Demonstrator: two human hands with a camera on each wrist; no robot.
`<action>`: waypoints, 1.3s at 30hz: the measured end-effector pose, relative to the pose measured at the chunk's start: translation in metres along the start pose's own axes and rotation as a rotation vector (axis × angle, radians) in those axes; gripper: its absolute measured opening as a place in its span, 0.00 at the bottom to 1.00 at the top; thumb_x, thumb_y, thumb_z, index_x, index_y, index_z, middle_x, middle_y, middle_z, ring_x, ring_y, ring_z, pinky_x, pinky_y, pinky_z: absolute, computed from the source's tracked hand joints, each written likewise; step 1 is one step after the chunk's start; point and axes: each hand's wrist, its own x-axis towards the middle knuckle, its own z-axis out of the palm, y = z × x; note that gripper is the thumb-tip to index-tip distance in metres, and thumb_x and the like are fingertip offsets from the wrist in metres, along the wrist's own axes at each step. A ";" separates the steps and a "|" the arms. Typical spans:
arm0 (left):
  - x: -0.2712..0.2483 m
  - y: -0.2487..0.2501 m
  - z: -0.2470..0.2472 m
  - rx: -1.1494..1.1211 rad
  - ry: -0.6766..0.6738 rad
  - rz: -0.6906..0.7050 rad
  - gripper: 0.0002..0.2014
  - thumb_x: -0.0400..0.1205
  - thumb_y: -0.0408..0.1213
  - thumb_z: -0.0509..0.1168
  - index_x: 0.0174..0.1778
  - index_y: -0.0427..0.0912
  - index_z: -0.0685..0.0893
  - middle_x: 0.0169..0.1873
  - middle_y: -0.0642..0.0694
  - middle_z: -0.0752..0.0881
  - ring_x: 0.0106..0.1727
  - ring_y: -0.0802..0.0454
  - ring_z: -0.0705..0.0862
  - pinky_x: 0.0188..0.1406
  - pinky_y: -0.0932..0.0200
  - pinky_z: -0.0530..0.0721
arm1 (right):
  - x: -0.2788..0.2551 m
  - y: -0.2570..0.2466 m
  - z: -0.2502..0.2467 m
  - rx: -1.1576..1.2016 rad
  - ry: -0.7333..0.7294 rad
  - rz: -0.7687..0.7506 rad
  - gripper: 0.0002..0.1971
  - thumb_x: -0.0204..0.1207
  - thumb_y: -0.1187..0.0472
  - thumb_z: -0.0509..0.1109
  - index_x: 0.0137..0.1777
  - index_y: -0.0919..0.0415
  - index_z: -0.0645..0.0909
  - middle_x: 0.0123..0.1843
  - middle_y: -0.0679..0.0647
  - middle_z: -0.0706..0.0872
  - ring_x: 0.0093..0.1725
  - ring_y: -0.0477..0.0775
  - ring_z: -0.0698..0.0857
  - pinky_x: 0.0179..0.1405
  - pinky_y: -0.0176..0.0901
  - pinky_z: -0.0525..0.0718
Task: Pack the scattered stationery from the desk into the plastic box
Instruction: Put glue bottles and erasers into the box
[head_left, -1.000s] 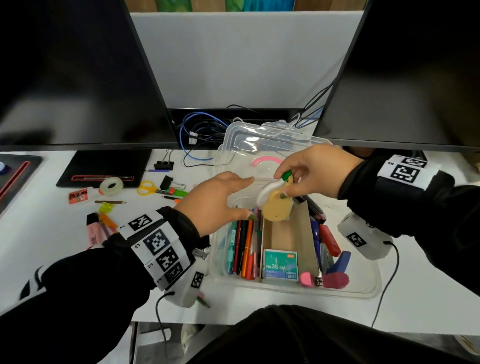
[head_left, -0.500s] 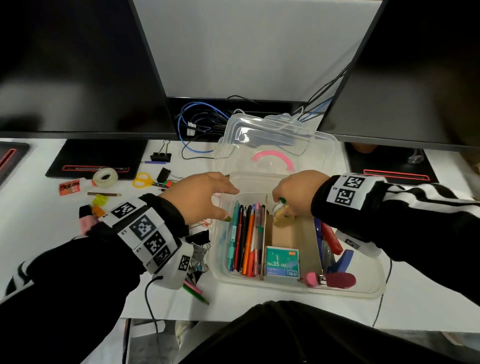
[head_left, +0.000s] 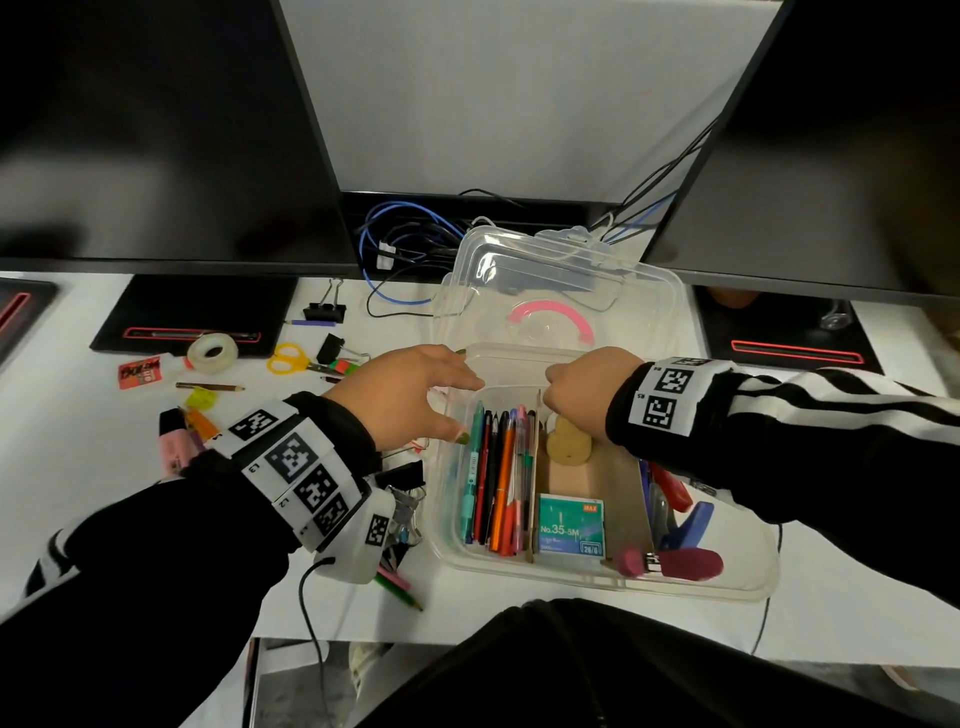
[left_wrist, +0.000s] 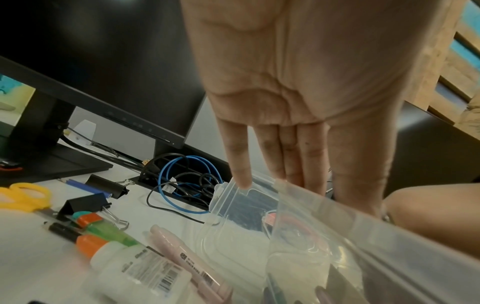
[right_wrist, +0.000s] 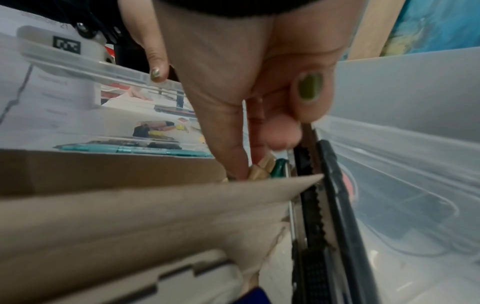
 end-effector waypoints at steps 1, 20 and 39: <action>0.000 0.000 0.000 -0.003 0.002 0.003 0.26 0.73 0.44 0.74 0.68 0.57 0.78 0.69 0.59 0.74 0.69 0.63 0.71 0.62 0.76 0.59 | 0.000 -0.001 0.000 -0.014 0.004 -0.012 0.14 0.81 0.66 0.63 0.65 0.63 0.77 0.63 0.57 0.78 0.44 0.57 0.77 0.34 0.40 0.74; -0.001 -0.004 0.004 -0.041 0.013 0.016 0.24 0.75 0.43 0.73 0.68 0.61 0.78 0.70 0.62 0.72 0.70 0.65 0.70 0.65 0.74 0.59 | -0.005 0.001 -0.004 0.081 0.002 0.048 0.18 0.80 0.60 0.65 0.70 0.56 0.75 0.64 0.54 0.80 0.59 0.56 0.83 0.48 0.41 0.78; -0.071 -0.121 -0.045 -0.129 0.233 -0.317 0.15 0.79 0.37 0.68 0.60 0.56 0.84 0.54 0.55 0.82 0.52 0.57 0.83 0.46 0.65 0.76 | -0.019 -0.043 -0.099 0.589 0.318 0.228 0.12 0.76 0.51 0.69 0.57 0.51 0.81 0.36 0.41 0.71 0.45 0.47 0.72 0.44 0.38 0.67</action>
